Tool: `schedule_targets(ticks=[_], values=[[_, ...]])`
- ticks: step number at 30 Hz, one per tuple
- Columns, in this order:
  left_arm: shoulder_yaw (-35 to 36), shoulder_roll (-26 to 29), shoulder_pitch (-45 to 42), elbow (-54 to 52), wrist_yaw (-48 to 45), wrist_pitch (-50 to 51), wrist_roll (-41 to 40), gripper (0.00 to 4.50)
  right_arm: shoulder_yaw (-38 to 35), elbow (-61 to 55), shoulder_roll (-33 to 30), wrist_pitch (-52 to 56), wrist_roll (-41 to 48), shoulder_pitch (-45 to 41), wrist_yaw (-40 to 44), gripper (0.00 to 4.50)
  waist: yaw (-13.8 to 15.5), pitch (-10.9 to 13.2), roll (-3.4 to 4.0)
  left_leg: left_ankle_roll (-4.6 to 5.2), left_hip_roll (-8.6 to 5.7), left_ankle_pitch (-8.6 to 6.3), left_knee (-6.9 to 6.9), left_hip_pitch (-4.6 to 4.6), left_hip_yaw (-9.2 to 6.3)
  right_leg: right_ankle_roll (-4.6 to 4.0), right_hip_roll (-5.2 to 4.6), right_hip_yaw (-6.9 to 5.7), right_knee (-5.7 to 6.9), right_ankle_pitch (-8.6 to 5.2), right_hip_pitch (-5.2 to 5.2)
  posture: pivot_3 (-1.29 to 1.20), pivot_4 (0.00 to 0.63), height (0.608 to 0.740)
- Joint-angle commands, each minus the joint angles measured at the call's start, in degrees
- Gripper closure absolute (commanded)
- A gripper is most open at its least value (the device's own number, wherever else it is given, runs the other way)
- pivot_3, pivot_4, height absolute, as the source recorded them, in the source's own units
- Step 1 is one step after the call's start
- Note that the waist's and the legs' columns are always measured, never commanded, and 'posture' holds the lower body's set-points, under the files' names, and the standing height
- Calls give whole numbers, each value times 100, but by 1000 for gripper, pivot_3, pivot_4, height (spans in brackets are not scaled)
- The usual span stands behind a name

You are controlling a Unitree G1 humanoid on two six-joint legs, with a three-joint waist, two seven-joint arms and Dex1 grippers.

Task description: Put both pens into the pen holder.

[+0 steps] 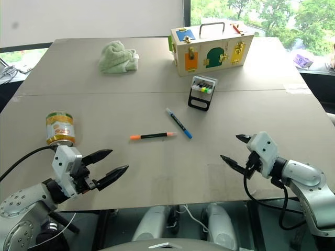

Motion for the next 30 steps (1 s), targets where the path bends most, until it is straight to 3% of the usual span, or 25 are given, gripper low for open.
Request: schedule_targets(ticks=[1,3,5,8,10,18,24,30], values=[[166,97,-60,-151,-130,-98,-141,10,225,-408,-142,1079,123,-715,-291,0,1,0,0,-2,0,1,0,0,0,0,0,0,0,0,0,0,150,740],[195,229,-141,-228,-315,-75,-287,10,901,-710,-262,3071,25,-1962,-855,0,-123,8,8,-1,4,0,2,3,6,0,2,4,4,0,-3,0,150,740],[162,304,-175,-222,-437,-116,-287,10,1401,-757,-172,4293,-174,-2955,-1310,0,-158,14,24,3,10,-1,6,-1,11,-11,-9,3,12,17,-24,0,150,740],[179,341,-273,-200,-493,-97,-381,10,1587,122,646,6257,437,-4659,-1155,0,-162,0,10,0,9,-1,5,7,3,-16,-51,-70,8,24,-25,0,150,740],[269,374,-335,-200,-535,-32,-532,10,1685,981,1285,6845,386,-5467,-1376,0,-159,1,14,-10,9,6,1,-22,1,-18,-49,-73,10,35,-48,0,150,740],[617,570,-371,103,-1315,-388,-744,10,2043,4187,2858,6821,45,-7414,-1936,0,-190,1,16,0,-8,27,8,-59,1,-21,-56,-94,8,55,-58,0,150,740],[785,471,-78,189,-1535,-535,-749,10,1693,6486,3697,5998,-328,-8470,-2211,0,-197,1,16,0,-8,27,10,-61,-7,-19,-54,-107,10,56,-58,0,150,740],[791,327,101,-74,-1321,-528,-766,10,1882,8081,4422,4777,-908,-9093,-2498,0,-260,2,17,-1,-7,28,14,-69,-19,-19,-52,-116,14,56,-61,0,150,740]])
